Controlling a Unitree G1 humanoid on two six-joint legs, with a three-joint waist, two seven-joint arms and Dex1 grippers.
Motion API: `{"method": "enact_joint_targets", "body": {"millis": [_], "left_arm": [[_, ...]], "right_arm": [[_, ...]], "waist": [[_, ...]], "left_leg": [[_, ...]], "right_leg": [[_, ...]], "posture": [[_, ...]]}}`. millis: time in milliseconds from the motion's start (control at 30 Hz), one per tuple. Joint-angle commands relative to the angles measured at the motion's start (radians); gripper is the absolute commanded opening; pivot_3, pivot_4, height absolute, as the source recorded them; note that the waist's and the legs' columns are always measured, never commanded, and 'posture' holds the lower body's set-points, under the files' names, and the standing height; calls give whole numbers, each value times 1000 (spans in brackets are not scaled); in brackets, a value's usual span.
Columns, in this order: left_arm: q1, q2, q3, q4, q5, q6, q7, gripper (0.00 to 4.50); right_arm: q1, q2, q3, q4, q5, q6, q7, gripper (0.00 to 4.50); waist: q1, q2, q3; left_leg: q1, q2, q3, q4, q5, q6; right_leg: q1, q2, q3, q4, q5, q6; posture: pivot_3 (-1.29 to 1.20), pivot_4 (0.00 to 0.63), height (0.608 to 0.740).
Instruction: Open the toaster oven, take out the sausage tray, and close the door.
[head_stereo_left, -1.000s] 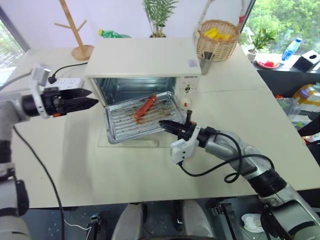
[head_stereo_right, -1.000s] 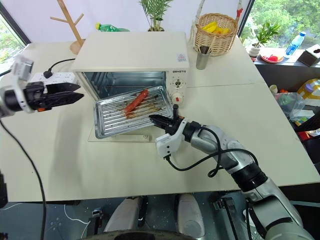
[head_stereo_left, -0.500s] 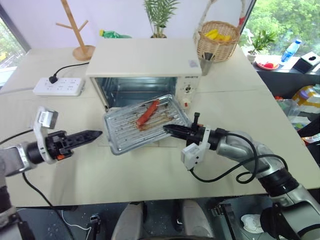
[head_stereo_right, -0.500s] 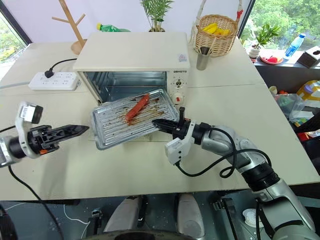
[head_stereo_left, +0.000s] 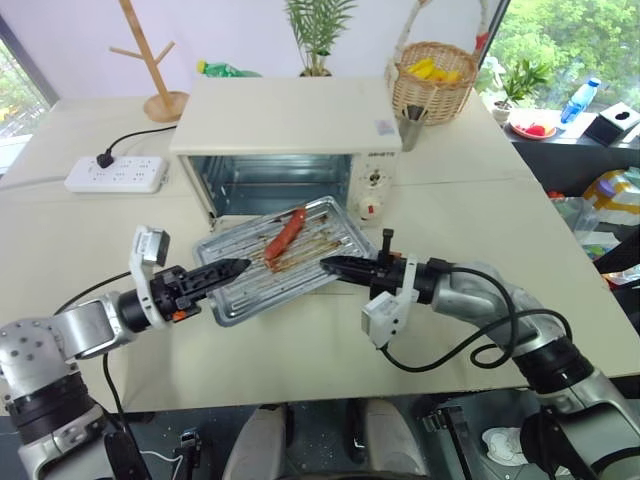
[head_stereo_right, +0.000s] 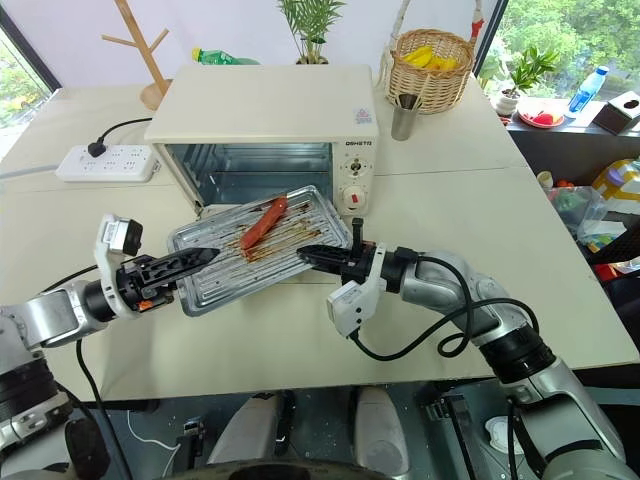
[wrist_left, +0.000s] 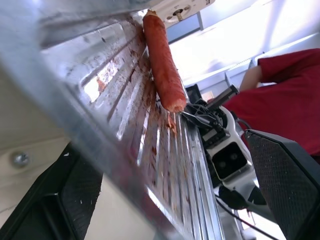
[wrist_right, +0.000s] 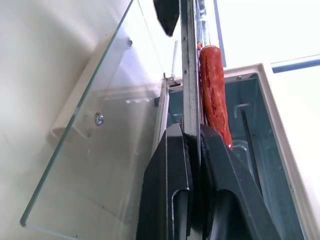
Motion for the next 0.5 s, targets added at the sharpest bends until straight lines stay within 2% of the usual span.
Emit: {"method": "enact_joint_targets", "body": {"millis": [33,133,233,267,467,500], "left_arm": [[9,16,-30,10,-123,-52,75,4500],[23,37,-71,31,-195,-100,134,4500],[45,64,-109,34,-265,-150,176,3718],[53,75,-122,32,-287,-166,188,3337],[109,151,-204,25,-451,-276,259,315],[115,162,-221,20,-472,-294,270,16]], "right_arm": [[-4,13,-35,-54,21,-1,-6,44],[-2,13,-40,-52,18,-1,-6,44],[2,13,-45,-52,12,1,-7,0],[2,13,-46,-52,11,1,-7,0],[4,12,-56,-49,-2,2,-15,0],[2,13,-58,-48,-5,2,-17,0]], "waist": [[0,0,0],[1,0,0],[2,0,0],[1,0,0],[2,0,0],[2,0,0]], "left_leg": [[0,0,0,0,0,0],[0,0,0,0,0,0],[0,0,0,0,0,0],[0,0,0,0,0,0],[0,0,0,0,0,0],[0,0,0,0,0,0]], "right_leg": [[0,0,0,0,0,0],[0,0,0,0,0,0],[0,0,0,0,0,0],[0,0,1,0,0,0],[0,0,1,0,0,-1],[0,0,1,0,0,-1]], "posture": [[0,150,740],[0,150,740],[0,150,740],[0,150,740],[0,150,740],[0,150,740]]}}
